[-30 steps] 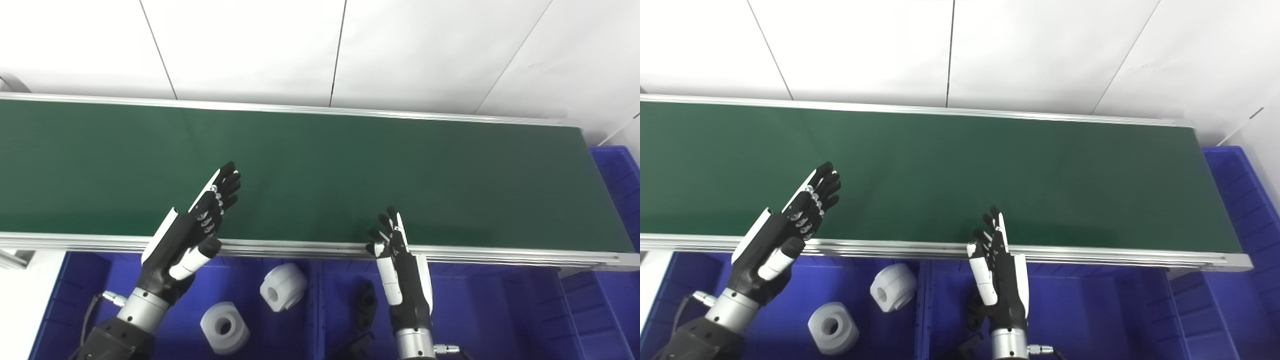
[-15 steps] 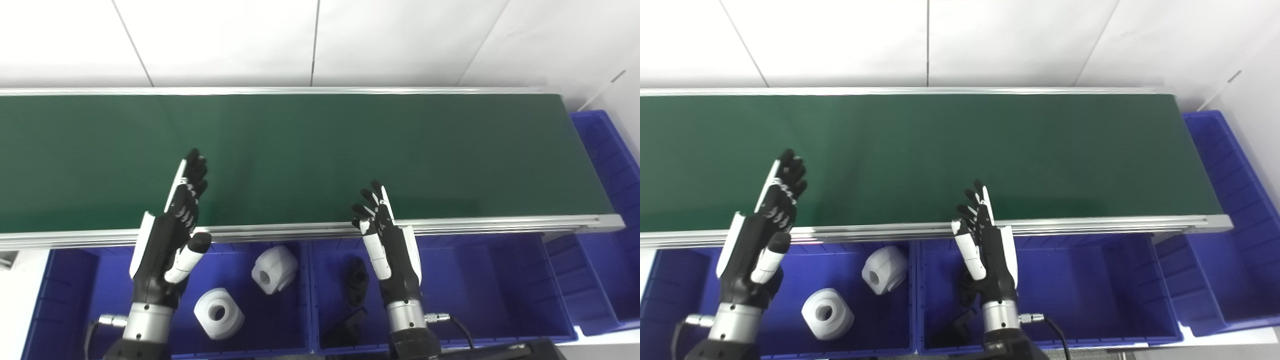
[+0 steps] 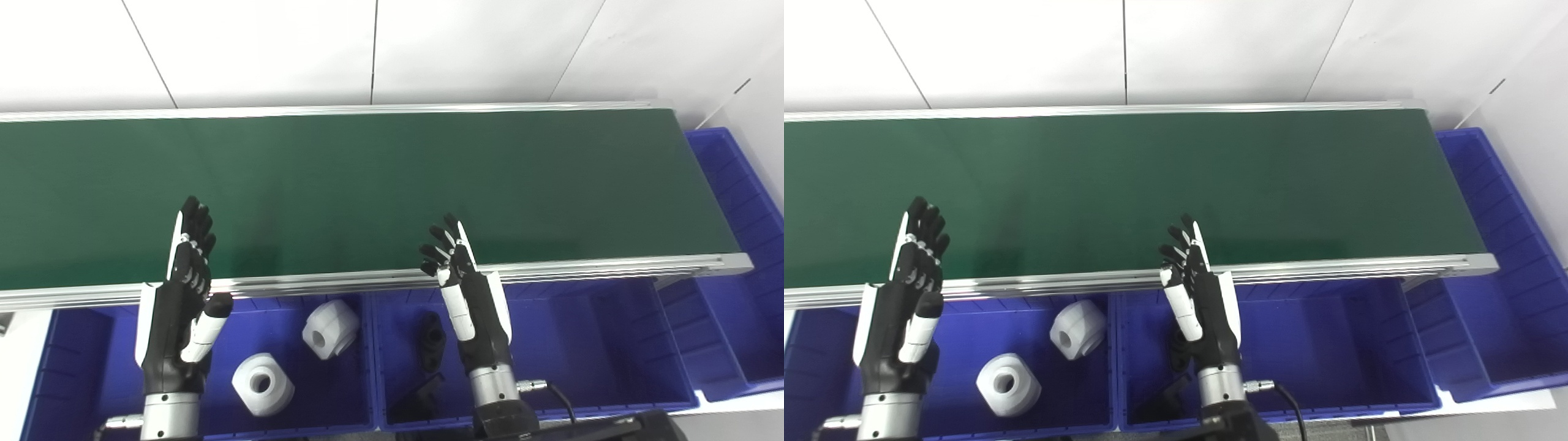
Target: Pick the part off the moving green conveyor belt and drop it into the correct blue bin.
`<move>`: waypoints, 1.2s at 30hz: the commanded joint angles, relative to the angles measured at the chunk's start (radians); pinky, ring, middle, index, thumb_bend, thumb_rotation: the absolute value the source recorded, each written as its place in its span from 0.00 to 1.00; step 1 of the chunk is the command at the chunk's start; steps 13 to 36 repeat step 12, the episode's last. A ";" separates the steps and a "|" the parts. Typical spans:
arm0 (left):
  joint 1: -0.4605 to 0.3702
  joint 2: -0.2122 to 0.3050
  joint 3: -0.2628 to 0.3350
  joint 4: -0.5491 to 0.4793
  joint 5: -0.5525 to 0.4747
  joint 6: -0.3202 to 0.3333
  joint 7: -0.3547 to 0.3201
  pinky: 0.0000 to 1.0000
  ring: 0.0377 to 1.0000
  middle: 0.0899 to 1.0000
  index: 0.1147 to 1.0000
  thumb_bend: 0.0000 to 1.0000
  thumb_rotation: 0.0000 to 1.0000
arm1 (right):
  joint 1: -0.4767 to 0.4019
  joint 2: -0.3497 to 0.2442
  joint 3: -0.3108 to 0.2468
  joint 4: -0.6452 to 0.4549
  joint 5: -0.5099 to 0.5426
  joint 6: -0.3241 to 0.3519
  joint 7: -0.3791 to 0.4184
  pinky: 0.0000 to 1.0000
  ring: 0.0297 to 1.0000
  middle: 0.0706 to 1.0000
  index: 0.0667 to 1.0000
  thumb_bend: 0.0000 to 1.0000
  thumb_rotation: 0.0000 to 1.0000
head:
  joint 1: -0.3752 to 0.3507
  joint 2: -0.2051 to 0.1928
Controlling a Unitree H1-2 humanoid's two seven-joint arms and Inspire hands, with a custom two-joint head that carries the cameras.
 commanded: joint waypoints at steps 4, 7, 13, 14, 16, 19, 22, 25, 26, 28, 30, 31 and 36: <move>0.013 -0.004 -0.016 -0.031 0.002 -0.046 0.015 1.00 1.00 1.00 1.00 0.82 0.78 | 0.060 0.019 0.026 -0.063 0.035 -0.059 0.012 0.82 0.86 0.94 1.00 0.75 1.00 | 0.029 0.001; 0.028 0.001 -0.024 -0.053 0.008 -0.038 0.014 1.00 1.00 1.00 1.00 0.81 0.78 | 0.069 0.010 0.025 -0.071 0.042 -0.062 0.015 0.82 0.87 0.95 1.00 0.75 1.00 | 0.037 0.002; 0.040 0.002 -0.036 -0.068 0.028 -0.029 0.016 1.00 1.00 1.00 1.00 0.79 0.81 | 0.102 0.011 0.019 -0.092 0.056 -0.068 0.004 0.83 0.86 0.93 0.99 0.77 1.00 | 0.033 -0.001; 0.040 0.002 -0.036 -0.068 0.028 -0.029 0.016 1.00 1.00 1.00 1.00 0.79 0.81 | 0.102 0.011 0.019 -0.092 0.056 -0.068 0.004 0.83 0.86 0.93 0.99 0.77 1.00 | 0.033 -0.001; 0.040 0.002 -0.036 -0.068 0.028 -0.029 0.016 1.00 1.00 1.00 1.00 0.79 0.81 | 0.102 0.011 0.019 -0.092 0.056 -0.068 0.004 0.83 0.86 0.93 0.99 0.77 1.00 | 0.033 -0.001; 0.040 0.002 -0.036 -0.068 0.028 -0.029 0.016 1.00 1.00 1.00 1.00 0.79 0.81 | 0.102 0.011 0.019 -0.092 0.056 -0.068 0.004 0.83 0.86 0.93 0.99 0.77 1.00 | 0.033 -0.001; 0.040 0.002 -0.036 -0.068 0.028 -0.029 0.016 1.00 1.00 1.00 1.00 0.79 0.81 | 0.102 0.011 0.019 -0.092 0.056 -0.068 0.004 0.83 0.86 0.93 0.99 0.77 1.00 | 0.033 -0.001; 0.040 0.002 -0.036 -0.068 0.028 -0.029 0.016 1.00 1.00 1.00 1.00 0.79 0.81 | 0.102 0.011 0.019 -0.092 0.056 -0.068 0.004 0.83 0.86 0.93 0.99 0.77 1.00 | 0.033 -0.001; 0.040 0.002 -0.036 -0.068 0.028 -0.029 0.016 1.00 1.00 1.00 1.00 0.79 0.81 | 0.102 0.011 0.019 -0.092 0.056 -0.068 0.004 0.83 0.86 0.93 0.99 0.77 1.00 | 0.033 -0.001; 0.040 0.002 -0.036 -0.068 0.028 -0.029 0.016 1.00 1.00 1.00 1.00 0.79 0.81 | 0.102 0.011 0.019 -0.092 0.056 -0.068 0.004 0.83 0.86 0.93 0.99 0.77 1.00 | 0.033 -0.001; 0.040 0.002 -0.036 -0.068 0.028 -0.029 0.016 1.00 1.00 1.00 1.00 0.79 0.81 | 0.102 0.011 0.019 -0.092 0.056 -0.068 0.004 0.83 0.86 0.93 0.99 0.77 1.00 | 0.033 -0.001; 0.040 0.002 -0.036 -0.068 0.028 -0.029 0.016 1.00 1.00 1.00 1.00 0.79 0.81 | 0.102 0.011 0.019 -0.092 0.056 -0.068 0.004 0.83 0.86 0.93 0.99 0.77 1.00 | 0.033 -0.001; 0.040 0.002 -0.036 -0.068 0.028 -0.029 0.016 1.00 1.00 1.00 1.00 0.79 0.81 | 0.102 0.011 0.019 -0.092 0.056 -0.068 0.004 0.83 0.86 0.93 0.99 0.77 1.00 | 0.033 -0.001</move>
